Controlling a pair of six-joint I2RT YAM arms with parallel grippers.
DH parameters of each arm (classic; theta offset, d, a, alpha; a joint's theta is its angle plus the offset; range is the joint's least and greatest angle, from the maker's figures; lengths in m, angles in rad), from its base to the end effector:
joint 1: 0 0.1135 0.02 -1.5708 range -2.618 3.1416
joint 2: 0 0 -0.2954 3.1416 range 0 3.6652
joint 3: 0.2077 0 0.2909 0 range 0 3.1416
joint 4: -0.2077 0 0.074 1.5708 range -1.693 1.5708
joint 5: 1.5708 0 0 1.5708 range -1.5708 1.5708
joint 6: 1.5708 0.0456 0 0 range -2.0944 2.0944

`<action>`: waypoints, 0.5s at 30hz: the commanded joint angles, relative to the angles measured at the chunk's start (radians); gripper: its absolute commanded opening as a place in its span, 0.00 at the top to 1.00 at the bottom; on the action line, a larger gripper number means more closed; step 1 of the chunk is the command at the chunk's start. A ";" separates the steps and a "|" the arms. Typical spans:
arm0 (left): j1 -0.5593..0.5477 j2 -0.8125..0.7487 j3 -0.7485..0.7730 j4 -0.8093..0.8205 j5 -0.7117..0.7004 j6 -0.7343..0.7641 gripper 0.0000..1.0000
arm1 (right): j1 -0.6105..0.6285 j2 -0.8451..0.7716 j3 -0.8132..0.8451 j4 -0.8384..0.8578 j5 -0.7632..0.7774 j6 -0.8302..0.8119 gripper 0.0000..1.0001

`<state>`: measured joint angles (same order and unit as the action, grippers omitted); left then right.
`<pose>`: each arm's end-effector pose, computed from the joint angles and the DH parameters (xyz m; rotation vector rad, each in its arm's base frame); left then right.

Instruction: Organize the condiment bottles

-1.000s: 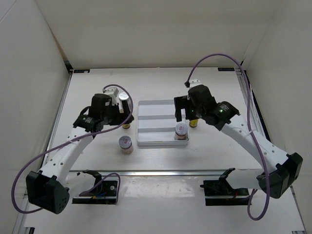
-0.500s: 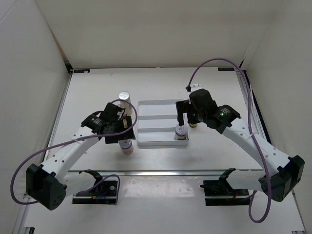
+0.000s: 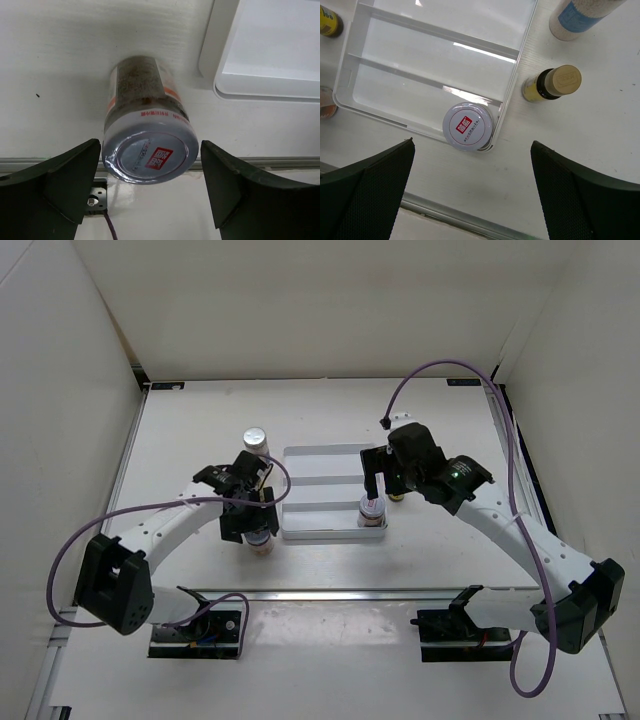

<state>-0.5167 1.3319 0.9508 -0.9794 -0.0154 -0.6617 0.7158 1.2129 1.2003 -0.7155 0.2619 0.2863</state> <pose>0.2278 -0.1286 0.2334 -0.2164 2.9464 -0.1544 0.2266 0.1814 0.3680 -0.3536 2.2515 0.2270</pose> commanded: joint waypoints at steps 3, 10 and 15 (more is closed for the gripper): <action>-0.005 0.019 0.000 0.045 0.005 0.016 0.16 | 0.005 -0.018 -0.001 0.001 0.017 -0.012 0.00; -0.005 0.017 0.043 0.064 0.015 0.037 0.58 | 0.005 -0.029 -0.010 -0.009 0.028 -0.012 0.00; -0.032 -0.005 0.172 -0.045 -0.024 0.057 0.74 | -0.015 -0.038 -0.010 -0.009 0.028 -0.021 0.00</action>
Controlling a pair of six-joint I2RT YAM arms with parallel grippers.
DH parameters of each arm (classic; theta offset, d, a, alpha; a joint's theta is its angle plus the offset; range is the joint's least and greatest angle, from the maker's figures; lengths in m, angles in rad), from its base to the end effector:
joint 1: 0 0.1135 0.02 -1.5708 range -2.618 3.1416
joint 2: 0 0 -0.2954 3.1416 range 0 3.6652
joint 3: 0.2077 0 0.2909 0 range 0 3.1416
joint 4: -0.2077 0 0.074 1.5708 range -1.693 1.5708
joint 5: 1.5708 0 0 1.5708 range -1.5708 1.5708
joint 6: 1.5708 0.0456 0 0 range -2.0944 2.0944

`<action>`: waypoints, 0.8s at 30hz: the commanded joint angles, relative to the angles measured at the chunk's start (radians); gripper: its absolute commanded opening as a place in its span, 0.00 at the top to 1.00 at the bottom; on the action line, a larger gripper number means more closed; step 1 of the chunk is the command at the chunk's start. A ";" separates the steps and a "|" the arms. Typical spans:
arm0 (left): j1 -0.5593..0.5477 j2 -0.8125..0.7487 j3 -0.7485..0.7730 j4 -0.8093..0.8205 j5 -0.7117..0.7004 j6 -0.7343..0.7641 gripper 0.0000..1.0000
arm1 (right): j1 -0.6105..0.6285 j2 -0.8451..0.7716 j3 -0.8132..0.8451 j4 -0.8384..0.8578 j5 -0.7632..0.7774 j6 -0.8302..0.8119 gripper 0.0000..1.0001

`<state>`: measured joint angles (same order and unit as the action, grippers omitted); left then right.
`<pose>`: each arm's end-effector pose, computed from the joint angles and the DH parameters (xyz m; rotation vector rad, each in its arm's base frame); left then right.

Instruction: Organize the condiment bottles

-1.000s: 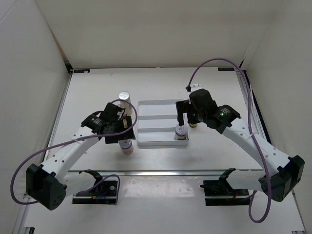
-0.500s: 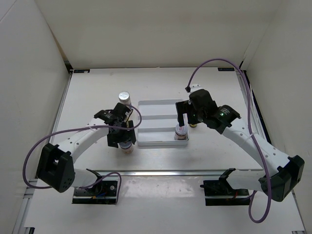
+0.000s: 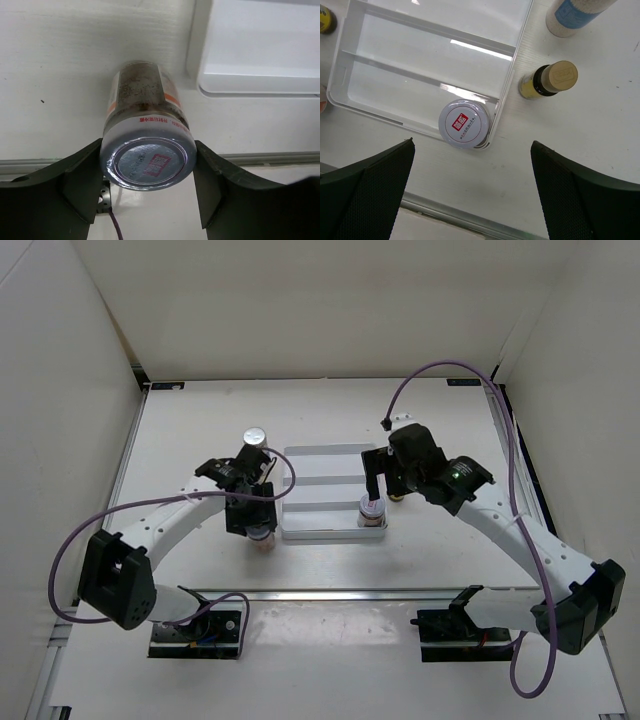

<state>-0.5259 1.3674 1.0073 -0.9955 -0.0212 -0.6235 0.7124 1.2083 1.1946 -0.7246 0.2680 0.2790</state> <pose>0.2369 -0.1364 0.2418 -0.1471 2.9422 -0.1468 0.2258 0.1791 0.3664 -0.3578 2.2576 0.2092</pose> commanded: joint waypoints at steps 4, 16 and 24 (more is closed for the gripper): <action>-0.065 -0.011 0.284 -0.078 -0.042 0.054 0.81 | -0.022 -0.033 -0.013 0.001 0.022 -0.014 0.00; -0.128 0.243 0.435 -0.028 -0.060 0.108 0.83 | -0.050 -0.065 -0.013 -0.028 0.031 -0.014 0.00; -0.137 0.271 0.361 0.037 -0.020 0.108 0.83 | -0.068 -0.107 -0.052 -0.047 0.043 -0.023 0.00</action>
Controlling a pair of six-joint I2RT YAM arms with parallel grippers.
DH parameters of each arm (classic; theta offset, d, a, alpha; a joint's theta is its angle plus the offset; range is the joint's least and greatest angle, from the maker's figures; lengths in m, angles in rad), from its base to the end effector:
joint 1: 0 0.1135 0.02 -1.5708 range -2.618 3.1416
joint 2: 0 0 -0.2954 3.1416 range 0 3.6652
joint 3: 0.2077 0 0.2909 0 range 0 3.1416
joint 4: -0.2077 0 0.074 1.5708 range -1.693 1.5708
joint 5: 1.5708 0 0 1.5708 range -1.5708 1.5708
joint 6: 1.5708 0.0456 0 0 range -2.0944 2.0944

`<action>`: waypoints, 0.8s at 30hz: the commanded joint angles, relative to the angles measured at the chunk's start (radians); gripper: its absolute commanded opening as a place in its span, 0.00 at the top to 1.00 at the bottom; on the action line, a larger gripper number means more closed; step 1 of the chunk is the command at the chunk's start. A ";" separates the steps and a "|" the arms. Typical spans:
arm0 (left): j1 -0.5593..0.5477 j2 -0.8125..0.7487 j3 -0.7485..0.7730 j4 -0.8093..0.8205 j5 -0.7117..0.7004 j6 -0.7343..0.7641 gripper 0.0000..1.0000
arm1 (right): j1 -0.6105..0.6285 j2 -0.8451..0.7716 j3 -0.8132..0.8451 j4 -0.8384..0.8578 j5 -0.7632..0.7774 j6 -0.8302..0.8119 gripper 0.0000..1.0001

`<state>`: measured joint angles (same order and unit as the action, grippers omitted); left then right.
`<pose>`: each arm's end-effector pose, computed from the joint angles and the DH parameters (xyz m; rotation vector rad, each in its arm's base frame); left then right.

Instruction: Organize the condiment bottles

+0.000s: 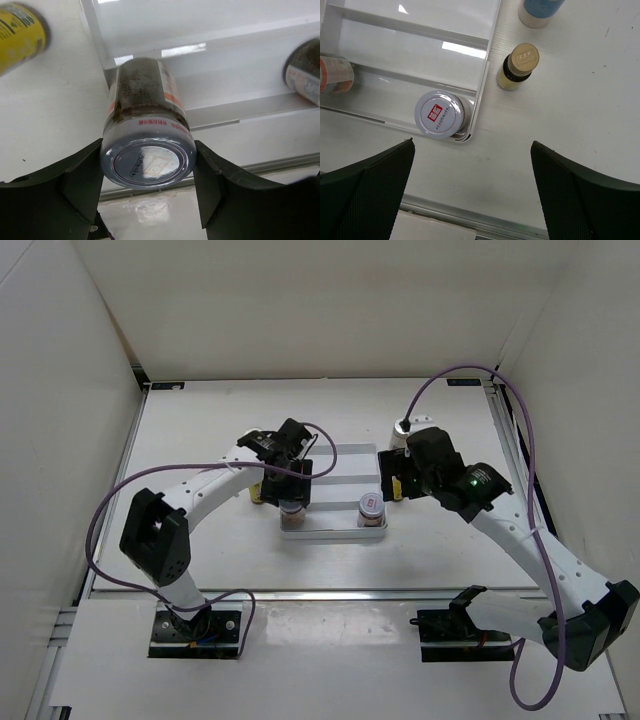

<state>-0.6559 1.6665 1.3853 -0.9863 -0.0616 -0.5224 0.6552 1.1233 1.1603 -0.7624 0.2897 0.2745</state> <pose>0.2981 -0.2259 0.2721 0.1768 2.8452 -0.1691 0.2161 0.1496 0.3722 -0.2820 2.2472 0.1610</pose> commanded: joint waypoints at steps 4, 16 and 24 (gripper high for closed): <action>-0.019 -0.019 -0.017 0.028 0.040 -0.004 0.83 | -0.020 -0.022 -0.017 -0.009 0.022 -0.018 0.00; -0.086 -0.074 -0.029 0.018 0.051 -0.054 0.82 | -0.020 -0.022 -0.027 -0.009 0.022 -0.009 0.00; -0.086 -0.033 -0.071 0.018 -0.010 -0.045 0.51 | -0.039 0.009 -0.027 -0.009 0.022 0.009 0.00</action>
<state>-0.7353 1.6646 1.3239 -0.9653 -0.0521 -0.5648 0.6281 1.1213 1.1339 -0.7681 0.2932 0.2756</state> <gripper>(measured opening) 0.743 0.998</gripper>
